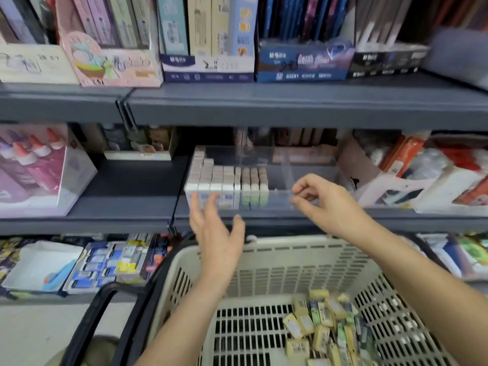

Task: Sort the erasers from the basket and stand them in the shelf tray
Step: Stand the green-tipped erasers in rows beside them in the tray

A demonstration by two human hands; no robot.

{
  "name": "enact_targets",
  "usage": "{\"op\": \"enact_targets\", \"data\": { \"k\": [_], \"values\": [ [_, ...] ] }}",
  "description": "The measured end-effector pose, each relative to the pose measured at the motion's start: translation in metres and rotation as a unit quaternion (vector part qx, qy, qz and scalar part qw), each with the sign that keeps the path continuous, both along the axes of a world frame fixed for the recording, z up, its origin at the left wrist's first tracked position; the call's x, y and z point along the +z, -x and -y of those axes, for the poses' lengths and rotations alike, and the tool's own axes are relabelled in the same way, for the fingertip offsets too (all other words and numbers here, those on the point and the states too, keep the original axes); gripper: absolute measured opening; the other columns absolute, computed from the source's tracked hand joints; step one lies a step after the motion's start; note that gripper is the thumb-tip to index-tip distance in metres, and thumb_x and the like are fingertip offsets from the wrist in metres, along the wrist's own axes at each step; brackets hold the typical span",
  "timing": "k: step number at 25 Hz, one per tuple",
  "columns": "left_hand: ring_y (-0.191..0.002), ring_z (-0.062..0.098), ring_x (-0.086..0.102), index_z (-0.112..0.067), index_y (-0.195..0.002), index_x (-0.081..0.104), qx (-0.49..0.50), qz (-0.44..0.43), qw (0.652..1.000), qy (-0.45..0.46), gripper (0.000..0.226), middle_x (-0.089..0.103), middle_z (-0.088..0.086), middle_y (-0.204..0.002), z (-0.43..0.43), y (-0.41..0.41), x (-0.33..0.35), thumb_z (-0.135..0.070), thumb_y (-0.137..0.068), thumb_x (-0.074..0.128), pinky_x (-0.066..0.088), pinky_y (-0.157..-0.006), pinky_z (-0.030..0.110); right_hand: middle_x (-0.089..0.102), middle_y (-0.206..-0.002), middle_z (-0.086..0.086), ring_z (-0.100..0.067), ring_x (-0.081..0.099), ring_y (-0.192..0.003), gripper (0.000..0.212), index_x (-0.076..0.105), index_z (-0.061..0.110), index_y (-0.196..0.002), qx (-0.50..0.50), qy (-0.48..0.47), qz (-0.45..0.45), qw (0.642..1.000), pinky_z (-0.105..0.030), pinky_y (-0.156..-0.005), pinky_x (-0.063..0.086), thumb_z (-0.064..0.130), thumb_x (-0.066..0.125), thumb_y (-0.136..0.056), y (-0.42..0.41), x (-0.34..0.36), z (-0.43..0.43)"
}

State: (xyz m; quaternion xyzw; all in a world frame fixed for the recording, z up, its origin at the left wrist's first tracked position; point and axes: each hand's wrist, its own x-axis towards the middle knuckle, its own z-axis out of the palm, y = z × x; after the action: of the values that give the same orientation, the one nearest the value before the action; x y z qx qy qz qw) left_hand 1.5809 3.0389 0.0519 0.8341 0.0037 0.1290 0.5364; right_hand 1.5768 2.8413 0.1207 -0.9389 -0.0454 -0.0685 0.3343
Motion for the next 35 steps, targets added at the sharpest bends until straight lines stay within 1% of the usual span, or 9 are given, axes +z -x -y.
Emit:
{"op": "enact_targets", "data": {
  "k": [3,6,9,11,16,22,25,30,35],
  "values": [
    [-0.13,0.012,0.033,-0.028,-0.122,0.046,-0.138,0.029,0.99,-0.012,0.037,0.033,-0.013,-0.131,0.015,0.045,-0.012,-0.023,-0.087,0.054,0.038,-0.106,0.044,0.062,-0.066,0.017,0.006,0.057,-0.067,0.014,0.054,0.034,-0.077,-0.02,-0.02,-0.095,0.995,-0.007,-0.064,0.042,0.026,0.064,-0.082,0.052,-0.037,0.026],
    [-0.114,0.018,0.05,-0.024,-0.12,0.051,-0.241,-0.054,0.969,-0.033,0.031,0.042,-0.015,-0.113,0.027,0.072,-0.035,-0.023,-0.09,0.056,0.043,-0.098,0.035,0.064,-0.094,0.005,-0.013,0.06,-0.089,0.011,0.06,0.024,-0.096,-0.016,0.063,-0.309,0.949,-0.027,-0.08,0.048,0.028,0.061,-0.086,0.086,-0.084,0.04],
    [-0.111,0.008,0.05,-0.021,-0.124,0.051,-0.265,-0.13,0.953,-0.07,0.034,0.049,-0.007,-0.122,0.034,0.078,-0.053,-0.022,-0.091,0.055,0.038,-0.092,0.02,0.048,-0.135,-0.008,-0.02,0.053,-0.109,0.054,0.038,0.013,-0.136,-0.026,0.179,-0.454,0.873,-0.025,-0.083,0.043,0.029,0.059,-0.089,0.101,-0.128,0.045],
    [-0.105,0.004,0.05,-0.021,-0.122,0.052,-0.266,-0.164,0.946,-0.085,0.031,0.051,-0.006,-0.123,0.032,0.078,-0.06,-0.023,-0.091,0.055,0.037,-0.087,0.018,0.041,-0.14,-0.013,-0.021,0.057,-0.097,0.071,0.017,0.012,-0.145,-0.062,0.18,-0.491,0.85,-0.025,-0.067,0.046,0.022,0.059,-0.089,0.108,-0.152,0.045],
    [-0.103,0.009,0.054,-0.022,-0.113,0.054,-0.275,-0.199,0.936,-0.092,0.021,0.05,-0.009,-0.117,0.028,0.075,-0.077,-0.023,-0.091,0.054,0.042,-0.084,0.021,0.016,-0.151,-0.012,-0.034,0.037,-0.13,0.093,0.013,0.022,-0.148,-0.114,0.108,-0.437,0.886,-0.039,-0.096,0.046,0.016,0.074,-0.078,0.123,-0.184,0.052],
    [-0.093,0.011,0.054,-0.016,-0.113,0.056,-0.302,-0.283,0.903,-0.121,0.022,0.056,-0.002,-0.113,0.029,0.078,-0.108,-0.02,-0.091,0.053,0.044,-0.069,0.018,0.05,-0.124,-0.01,-0.021,0.058,-0.092,0.059,0.046,0.023,-0.128,-0.026,-0.18,-0.413,0.893,-0.036,-0.074,0.054,-0.003,0.066,-0.08,0.118,-0.195,0.031],
    [-0.088,0.009,0.053,-0.015,-0.113,0.055,-0.272,-0.323,0.9,-0.111,0.021,0.054,-0.004,-0.11,0.023,0.075,-0.124,-0.018,-0.092,0.053,0.045,-0.068,0.016,0.056,-0.118,-0.01,-0.018,0.057,-0.081,0.034,0.052,0.02,-0.115,-0.092,-0.051,-0.358,0.928,-0.029,-0.065,0.051,0.005,0.061,-0.085,0.107,-0.203,0.035],
    [-0.097,0.01,0.052,-0.01,-0.114,0.058,-0.23,-0.335,0.907,-0.114,0.023,0.057,0.003,-0.116,0.021,0.076,-0.142,-0.007,-0.092,0.05,0.044,-0.068,0.01,0.057,-0.115,-0.004,-0.018,0.058,-0.092,0.059,0.045,0.015,-0.129,-0.057,0.021,-0.404,0.913,-0.025,-0.069,0.043,0.048,0.062,-0.083,0.104,-0.22,0.014],
    [-0.11,0.021,0.055,-0.008,-0.115,0.058,-0.249,-0.338,0.902,-0.098,0.024,0.058,0.008,-0.118,0.023,0.078,-0.143,-0.009,-0.092,0.051,0.046,-0.091,0.027,0.055,-0.067,-0.005,-0.021,0.052,-0.065,0.027,0.061,0.011,-0.071,-0.121,0.02,-0.371,0.921,-0.027,-0.058,0.037,0.037,0.065,-0.078,0.091,-0.224,0.001]
  ]
}}
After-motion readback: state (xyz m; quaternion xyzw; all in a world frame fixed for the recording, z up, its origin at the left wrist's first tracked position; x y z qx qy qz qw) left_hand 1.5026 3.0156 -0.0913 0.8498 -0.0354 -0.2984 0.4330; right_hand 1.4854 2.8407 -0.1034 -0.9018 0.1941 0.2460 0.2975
